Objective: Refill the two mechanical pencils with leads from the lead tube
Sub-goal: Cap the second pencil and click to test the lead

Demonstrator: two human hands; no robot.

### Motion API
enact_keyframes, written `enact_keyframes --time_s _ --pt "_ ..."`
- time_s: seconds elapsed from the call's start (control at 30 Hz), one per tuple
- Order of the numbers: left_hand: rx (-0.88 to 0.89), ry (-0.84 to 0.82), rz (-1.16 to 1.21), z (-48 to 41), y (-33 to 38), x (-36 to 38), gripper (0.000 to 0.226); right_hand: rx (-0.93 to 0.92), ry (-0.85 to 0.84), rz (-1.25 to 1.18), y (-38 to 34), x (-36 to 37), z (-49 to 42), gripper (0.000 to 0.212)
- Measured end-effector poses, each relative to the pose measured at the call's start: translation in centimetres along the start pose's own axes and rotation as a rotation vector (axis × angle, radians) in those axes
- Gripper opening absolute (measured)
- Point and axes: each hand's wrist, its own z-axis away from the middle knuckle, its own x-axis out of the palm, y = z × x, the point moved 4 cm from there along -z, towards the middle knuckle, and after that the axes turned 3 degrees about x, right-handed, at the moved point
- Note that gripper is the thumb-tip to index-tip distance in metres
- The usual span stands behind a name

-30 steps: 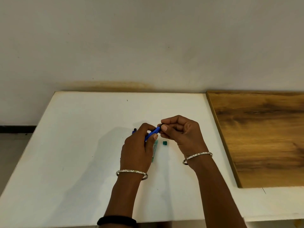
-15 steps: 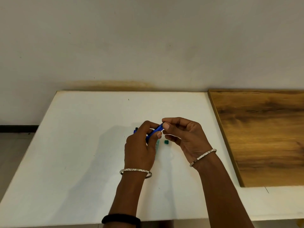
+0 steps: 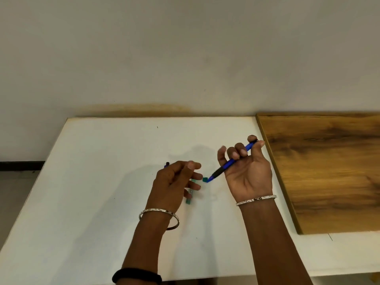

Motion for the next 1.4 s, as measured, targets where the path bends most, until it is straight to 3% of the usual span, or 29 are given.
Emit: enact_keyframes --time_s 0.17,0.43,0.63,1.2,1.4 --pt "-0.180 -0.215 0.162 0.7 -0.5 0.9 0.020 0.043 -0.072 -0.158 -1.0 -0.8 0.4 0.046" --pt "-0.256 -0.374 0.341 1.4 0.0 1.5 0.031 0.001 -0.109 -0.194 -1.9 -0.3 0.6 0.044" --pt "-0.265 -0.374 0.390 1.5 0.1 1.5 0.033 -0.034 -0.114 -0.158 -2.2 0.6 0.8 0.034" --pt "-0.290 -0.371 0.412 1.4 -0.3 1.5 0.031 -0.064 -0.132 -0.122 -2.3 1.3 1.0 0.039" --pt "-0.294 -0.372 0.409 1.4 -0.4 1.5 0.028 -0.071 -0.095 -0.106 -2.4 1.3 0.9 0.018"
